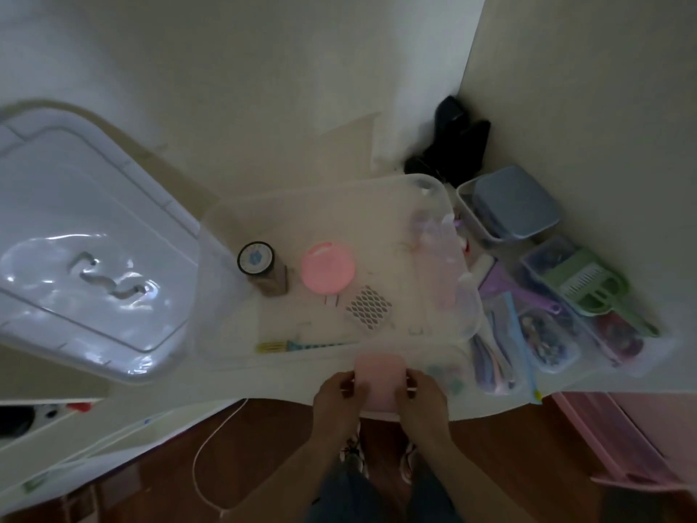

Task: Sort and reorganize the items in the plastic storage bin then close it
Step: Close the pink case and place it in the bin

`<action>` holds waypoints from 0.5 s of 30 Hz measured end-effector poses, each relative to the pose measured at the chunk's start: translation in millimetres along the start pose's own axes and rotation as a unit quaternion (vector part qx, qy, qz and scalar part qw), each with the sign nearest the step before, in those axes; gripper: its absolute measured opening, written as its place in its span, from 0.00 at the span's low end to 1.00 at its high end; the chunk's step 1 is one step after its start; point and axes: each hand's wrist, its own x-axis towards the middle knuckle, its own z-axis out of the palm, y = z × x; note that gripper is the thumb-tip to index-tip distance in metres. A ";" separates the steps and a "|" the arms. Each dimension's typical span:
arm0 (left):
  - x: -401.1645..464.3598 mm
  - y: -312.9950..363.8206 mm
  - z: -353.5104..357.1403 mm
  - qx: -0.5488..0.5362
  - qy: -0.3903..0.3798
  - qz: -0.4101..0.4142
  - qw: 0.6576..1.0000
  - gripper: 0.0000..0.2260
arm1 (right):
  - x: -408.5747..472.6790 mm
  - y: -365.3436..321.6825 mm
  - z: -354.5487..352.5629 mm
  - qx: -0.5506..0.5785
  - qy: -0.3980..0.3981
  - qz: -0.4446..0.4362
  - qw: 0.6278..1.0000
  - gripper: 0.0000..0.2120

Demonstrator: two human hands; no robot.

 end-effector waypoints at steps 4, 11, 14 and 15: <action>17.4 -10.5 12.8 -0.001 -0.010 -0.002 1.000 0.15 | 6.9 -1.9 17.7 -0.069 -0.001 -0.010 0.998 0.25; -21.0 8.6 -34.2 0.012 -0.034 0.011 0.999 0.14 | -38.9 -32.1 -20.8 -0.070 0.009 -0.059 0.996 0.23; -62.1 45.1 -103.0 0.059 -0.061 0.094 0.992 0.04 | -72.1 -70.4 -76.5 -0.028 0.023 -0.091 0.995 0.08; -73.4 61.6 -125.4 0.062 -0.060 0.112 0.990 0.04 | -80.6 -89.1 -94.7 -0.011 0.024 -0.106 0.994 0.08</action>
